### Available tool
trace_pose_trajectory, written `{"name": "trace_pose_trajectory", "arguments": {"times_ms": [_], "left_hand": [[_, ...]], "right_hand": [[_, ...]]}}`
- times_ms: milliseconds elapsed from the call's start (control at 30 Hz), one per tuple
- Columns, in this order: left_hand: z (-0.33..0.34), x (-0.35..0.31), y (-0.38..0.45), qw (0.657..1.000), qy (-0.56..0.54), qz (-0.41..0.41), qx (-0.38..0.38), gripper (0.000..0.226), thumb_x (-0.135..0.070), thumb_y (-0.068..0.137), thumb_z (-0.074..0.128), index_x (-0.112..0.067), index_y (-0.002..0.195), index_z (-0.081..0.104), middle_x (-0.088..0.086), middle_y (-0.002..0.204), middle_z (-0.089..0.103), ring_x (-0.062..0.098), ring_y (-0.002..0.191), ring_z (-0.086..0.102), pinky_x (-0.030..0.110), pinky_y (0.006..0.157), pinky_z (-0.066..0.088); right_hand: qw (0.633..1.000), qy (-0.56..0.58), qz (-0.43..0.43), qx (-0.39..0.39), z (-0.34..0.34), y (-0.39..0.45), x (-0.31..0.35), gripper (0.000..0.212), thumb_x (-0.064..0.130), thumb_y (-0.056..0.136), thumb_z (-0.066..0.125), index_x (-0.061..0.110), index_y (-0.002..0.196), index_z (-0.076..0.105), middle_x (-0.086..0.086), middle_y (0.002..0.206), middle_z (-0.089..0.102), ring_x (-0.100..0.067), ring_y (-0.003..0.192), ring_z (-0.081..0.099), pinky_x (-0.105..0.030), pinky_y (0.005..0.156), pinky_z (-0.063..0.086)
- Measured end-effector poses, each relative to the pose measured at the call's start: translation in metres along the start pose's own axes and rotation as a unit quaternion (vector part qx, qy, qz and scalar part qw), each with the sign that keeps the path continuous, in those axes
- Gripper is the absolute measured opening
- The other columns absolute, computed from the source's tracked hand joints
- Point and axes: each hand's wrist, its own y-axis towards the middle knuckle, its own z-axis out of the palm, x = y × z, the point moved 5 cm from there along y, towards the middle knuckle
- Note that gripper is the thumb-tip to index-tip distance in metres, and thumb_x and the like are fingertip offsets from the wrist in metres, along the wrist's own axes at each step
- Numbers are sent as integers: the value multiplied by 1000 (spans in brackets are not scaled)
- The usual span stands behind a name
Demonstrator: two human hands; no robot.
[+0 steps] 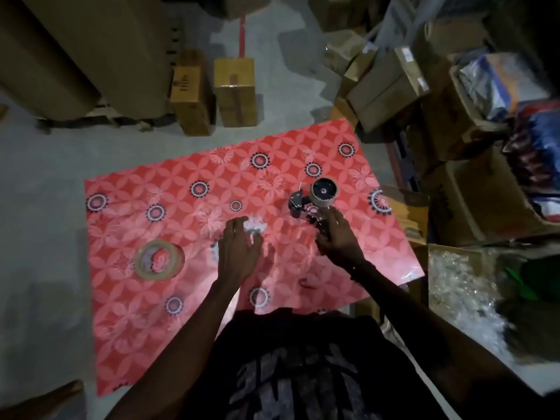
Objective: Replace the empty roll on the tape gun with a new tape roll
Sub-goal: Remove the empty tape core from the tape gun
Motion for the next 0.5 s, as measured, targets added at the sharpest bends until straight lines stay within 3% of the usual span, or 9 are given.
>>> {"name": "trace_pose_trajectory", "arguments": {"times_ms": [100, 167, 333, 400, 500], "left_hand": [[21, -26, 14, 1000, -9, -4, 5, 50, -33, 98, 57, -8, 140, 50, 12, 140, 51, 34, 125, 55, 49, 103, 42], [37, -43, 25, 1000, 9, 11, 22, 46, -30, 101, 58, -8, 140, 50, 13, 140, 51, 34, 125, 55, 51, 102, 45], [81, -69, 57, 995, 8, 15, 102, 59, -44, 96, 52, -21, 149, 39, 9, 148, 41, 35, 128, 54, 55, 97, 52], [97, -74, 69, 991, 21, 19, 130, 64, -45, 94, 52, -25, 153, 35, 10, 158, 35, 38, 140, 46, 60, 104, 48], [116, -77, 83, 982, 71, 21, 174, 71, -40, 96, 60, -27, 159, 30, 12, 171, 17, 40, 153, 28, 65, 114, 39]], "right_hand": [[1000, -24, 7, -9, -4, -1, -12, 72, 16, 85, 62, 10, 154, 42, -19, 156, 46, -45, 129, 53, -51, 102, 52], [998, -56, 2, 26, 5, -3, -20, 74, 12, 87, 63, 10, 156, 38, -20, 157, 44, -46, 129, 54, -53, 101, 53], [996, -32, -62, 48, -2, -2, -36, 66, 0, 95, 65, 10, 155, 39, -16, 162, 37, -39, 126, 60, -48, 97, 57], [994, -18, -91, 60, -10, -5, -40, 73, -2, 91, 69, 11, 156, 38, -17, 163, 34, -38, 126, 59, -47, 98, 57], [988, -10, -128, 84, -16, -4, -51, 67, 1, 97, 65, 8, 157, 39, -18, 166, 32, -39, 127, 60, -41, 98, 56]]}}
